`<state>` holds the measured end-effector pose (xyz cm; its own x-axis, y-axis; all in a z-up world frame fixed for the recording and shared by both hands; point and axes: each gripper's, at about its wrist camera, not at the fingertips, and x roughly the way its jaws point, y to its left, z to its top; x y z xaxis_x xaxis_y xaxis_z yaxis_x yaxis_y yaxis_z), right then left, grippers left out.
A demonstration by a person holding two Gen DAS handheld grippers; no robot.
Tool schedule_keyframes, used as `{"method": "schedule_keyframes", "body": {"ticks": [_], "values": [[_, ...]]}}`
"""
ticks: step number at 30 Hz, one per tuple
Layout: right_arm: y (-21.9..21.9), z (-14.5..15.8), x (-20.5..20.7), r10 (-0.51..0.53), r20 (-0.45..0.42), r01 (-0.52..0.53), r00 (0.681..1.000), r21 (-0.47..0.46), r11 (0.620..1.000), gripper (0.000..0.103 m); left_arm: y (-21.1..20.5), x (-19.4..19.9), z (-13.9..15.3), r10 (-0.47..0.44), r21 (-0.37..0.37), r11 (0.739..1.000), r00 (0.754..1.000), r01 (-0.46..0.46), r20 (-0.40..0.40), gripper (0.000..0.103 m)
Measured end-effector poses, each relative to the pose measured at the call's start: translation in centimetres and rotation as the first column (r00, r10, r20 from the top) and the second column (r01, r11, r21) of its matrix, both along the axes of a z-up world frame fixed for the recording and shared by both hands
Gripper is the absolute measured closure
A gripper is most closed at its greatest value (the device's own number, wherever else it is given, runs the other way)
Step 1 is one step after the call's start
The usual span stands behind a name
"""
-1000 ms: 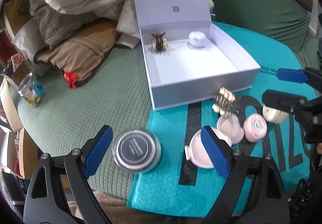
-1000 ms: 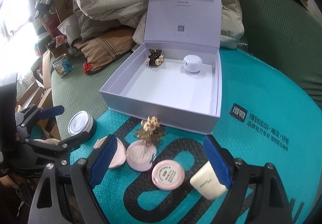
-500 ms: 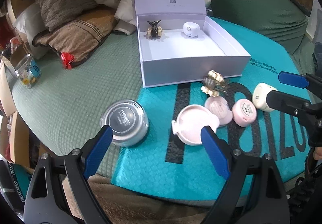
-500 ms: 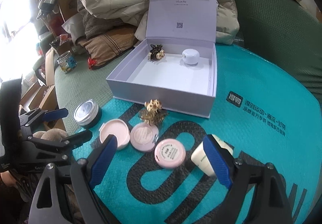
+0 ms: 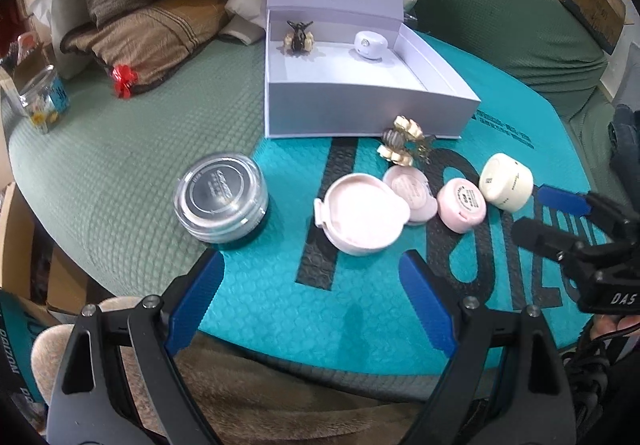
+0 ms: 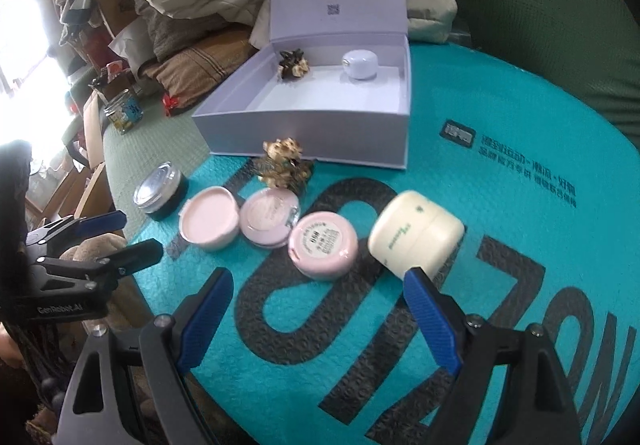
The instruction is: Organize objects
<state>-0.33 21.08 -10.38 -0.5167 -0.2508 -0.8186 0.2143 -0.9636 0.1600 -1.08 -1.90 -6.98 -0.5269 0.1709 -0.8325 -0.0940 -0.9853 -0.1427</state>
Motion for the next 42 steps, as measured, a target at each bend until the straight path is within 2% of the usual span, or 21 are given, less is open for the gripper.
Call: {"method": "schedule_keyframes", "body": {"ticks": [5, 10, 16, 23, 28, 31, 36, 42], "values": [[1.2, -0.6, 0.1, -0.027, 0.000, 0.027, 1.000, 0.017, 0.999, 0.015, 0.2, 0.0, -0.3, -0.003, 0.011, 1.000, 1.000, 0.003, 0.008, 0.014], [2.3, -0.5, -0.1, -0.063, -0.046, 0.066, 0.997, 0.065, 0.996, 0.015, 0.9, -0.4, -0.7, -0.033, 0.026, 0.999, 0.999, 0.033, 0.006, 0.014], [3.3, -1.7, -1.0, -0.088, -0.024, 0.089, 0.996, 0.043, 0.995, 0.015, 2.0, -1.8, -1.5, -0.079, 0.045, 0.996, 0.996, 0.077, 0.038, 0.014], [3.7, -2.0, -2.1, -0.106, -0.029, 0.108, 0.994, 0.053, 0.993, 0.015, 2.8, -2.9, -2.2, -0.093, 0.033, 0.995, 0.994, 0.091, 0.061, 0.014], [2.4, -0.8, -1.9, -0.029, -0.102, 0.038, 0.994, 0.092, 0.995, 0.015, 3.5, -4.0, -3.3, -0.122, 0.044, 0.992, 0.987, 0.118, 0.106, 0.014], [1.7, -0.6, -1.9, 0.007, -0.111, 0.004, 0.994, 0.096, 0.995, 0.015, 3.7, -4.2, -3.5, -0.123, 0.042, 0.992, 0.988, 0.119, 0.097, 0.015], [2.1, -1.3, -2.7, -0.017, -0.090, 0.027, 0.996, 0.107, 0.994, 0.015, 4.2, -4.6, -3.3, -0.143, 0.014, 0.990, 0.987, 0.143, 0.070, 0.031], [2.5, -2.4, -3.6, -0.044, -0.045, 0.049, 0.998, 0.116, 0.992, 0.015, 4.2, -5.0, -3.4, -0.150, 0.004, 0.989, 0.986, 0.150, 0.067, 0.034]]}}
